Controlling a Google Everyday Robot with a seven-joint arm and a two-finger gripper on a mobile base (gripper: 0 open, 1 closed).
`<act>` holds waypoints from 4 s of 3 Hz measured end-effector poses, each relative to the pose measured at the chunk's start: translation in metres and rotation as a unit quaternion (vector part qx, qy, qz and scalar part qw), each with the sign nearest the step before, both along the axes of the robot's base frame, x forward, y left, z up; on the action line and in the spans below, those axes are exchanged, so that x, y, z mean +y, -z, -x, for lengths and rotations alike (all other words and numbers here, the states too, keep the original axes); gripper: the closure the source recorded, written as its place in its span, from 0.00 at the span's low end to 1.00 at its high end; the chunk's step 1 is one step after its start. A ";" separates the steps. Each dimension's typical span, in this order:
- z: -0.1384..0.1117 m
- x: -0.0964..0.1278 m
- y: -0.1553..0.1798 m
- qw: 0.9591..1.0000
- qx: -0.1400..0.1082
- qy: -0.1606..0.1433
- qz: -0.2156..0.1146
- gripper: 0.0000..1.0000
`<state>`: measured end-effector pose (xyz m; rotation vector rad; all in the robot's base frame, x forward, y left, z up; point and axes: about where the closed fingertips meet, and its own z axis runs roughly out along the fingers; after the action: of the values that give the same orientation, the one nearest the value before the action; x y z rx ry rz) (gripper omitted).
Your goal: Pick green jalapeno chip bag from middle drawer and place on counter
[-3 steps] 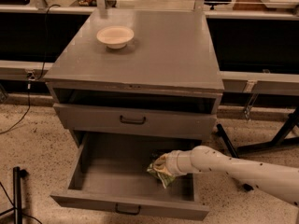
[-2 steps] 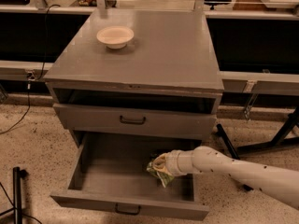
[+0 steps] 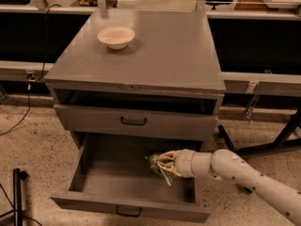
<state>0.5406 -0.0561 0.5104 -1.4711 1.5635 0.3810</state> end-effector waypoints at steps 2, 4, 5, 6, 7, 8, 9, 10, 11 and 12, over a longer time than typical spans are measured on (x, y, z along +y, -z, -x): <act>0.037 -0.056 -0.160 0.984 -0.138 -0.115 -0.014 1.00; 0.048 -0.103 -0.274 0.972 -0.138 -0.185 0.054 1.00; 0.054 -0.115 -0.332 0.964 -0.125 -0.220 0.083 1.00; 0.056 -0.113 -0.386 0.953 -0.111 -0.260 0.112 1.00; 0.041 -0.106 -0.436 0.952 -0.111 -0.260 0.121 1.00; 0.012 -0.089 -0.452 0.970 -0.088 -0.216 0.071 1.00; -0.027 -0.065 -0.462 0.990 -0.058 -0.130 -0.001 1.00; -0.058 -0.048 -0.469 0.998 -0.022 -0.036 -0.051 1.00; -0.089 -0.036 -0.472 0.995 0.003 0.056 -0.083 1.00; -0.121 -0.038 -0.482 0.985 -0.008 0.128 -0.114 1.00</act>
Offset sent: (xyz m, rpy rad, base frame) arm -0.1017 -0.0795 0.2250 -0.0455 -0.2943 0.5394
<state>0.6611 -0.0944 0.9921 -1.0815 1.6153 0.3823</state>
